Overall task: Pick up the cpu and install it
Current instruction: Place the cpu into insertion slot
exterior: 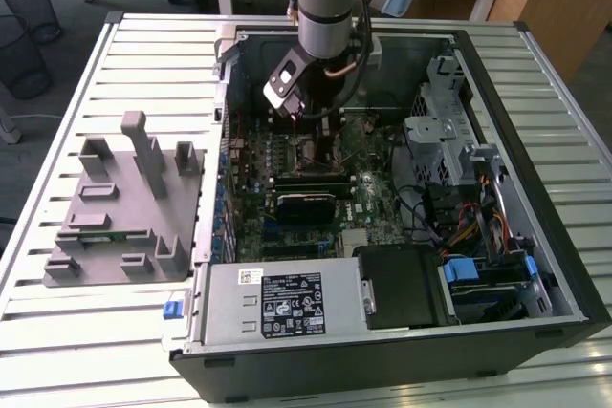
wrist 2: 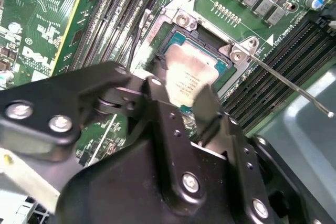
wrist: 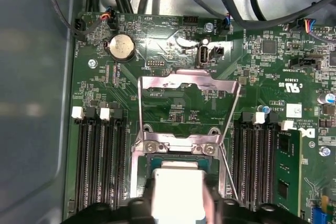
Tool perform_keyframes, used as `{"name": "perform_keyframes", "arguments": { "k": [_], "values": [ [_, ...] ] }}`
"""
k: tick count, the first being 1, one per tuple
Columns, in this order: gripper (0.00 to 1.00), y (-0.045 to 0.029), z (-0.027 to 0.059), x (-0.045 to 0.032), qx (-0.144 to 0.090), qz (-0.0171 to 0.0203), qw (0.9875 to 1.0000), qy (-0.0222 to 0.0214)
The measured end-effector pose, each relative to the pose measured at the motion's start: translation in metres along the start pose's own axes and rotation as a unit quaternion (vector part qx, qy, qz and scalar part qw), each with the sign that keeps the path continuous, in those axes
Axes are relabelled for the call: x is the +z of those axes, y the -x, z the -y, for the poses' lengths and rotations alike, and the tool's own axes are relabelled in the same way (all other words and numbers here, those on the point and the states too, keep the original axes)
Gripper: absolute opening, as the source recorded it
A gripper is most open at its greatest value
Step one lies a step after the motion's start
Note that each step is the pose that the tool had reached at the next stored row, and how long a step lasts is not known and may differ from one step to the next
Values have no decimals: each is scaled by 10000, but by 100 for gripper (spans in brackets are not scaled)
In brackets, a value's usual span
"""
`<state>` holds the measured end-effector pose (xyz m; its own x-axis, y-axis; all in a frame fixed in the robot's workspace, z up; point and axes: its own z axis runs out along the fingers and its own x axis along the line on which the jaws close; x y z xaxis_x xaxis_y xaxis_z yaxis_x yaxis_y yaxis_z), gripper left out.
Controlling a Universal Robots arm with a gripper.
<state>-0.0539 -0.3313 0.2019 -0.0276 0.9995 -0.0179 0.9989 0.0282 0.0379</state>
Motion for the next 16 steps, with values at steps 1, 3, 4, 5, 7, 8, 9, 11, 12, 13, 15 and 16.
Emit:
{"name": "perform_keyframes", "arguments": {
  "k": [1,3,4,5,7,8,9,11,12,13,15,16],
  "values": [
    [47,0,0,-8,0,0,10000,0],
    [35,0,-1,-23,0,0,10000,0],
    [35,1,-1,-31,0,0,10000,0],
    [29,1,-2,-40,0,0,10000,0],
    [24,1,-2,-59,0,0,10000,0],
    [18,1,-3,-71,0,0,10000,0],
    [18,2,-3,-82,0,0,10000,0],
    [11,2,-4,-102,0,0,10000,0],
    [11,2,-5,-112,0,0,10000,0],
    [11,2,-5,-122,0,0,10000,0],
    [11,2,-5,-136,0,0,10000,0],
    [11,2,-6,-141,0,0,10000,0]
  ]
}}
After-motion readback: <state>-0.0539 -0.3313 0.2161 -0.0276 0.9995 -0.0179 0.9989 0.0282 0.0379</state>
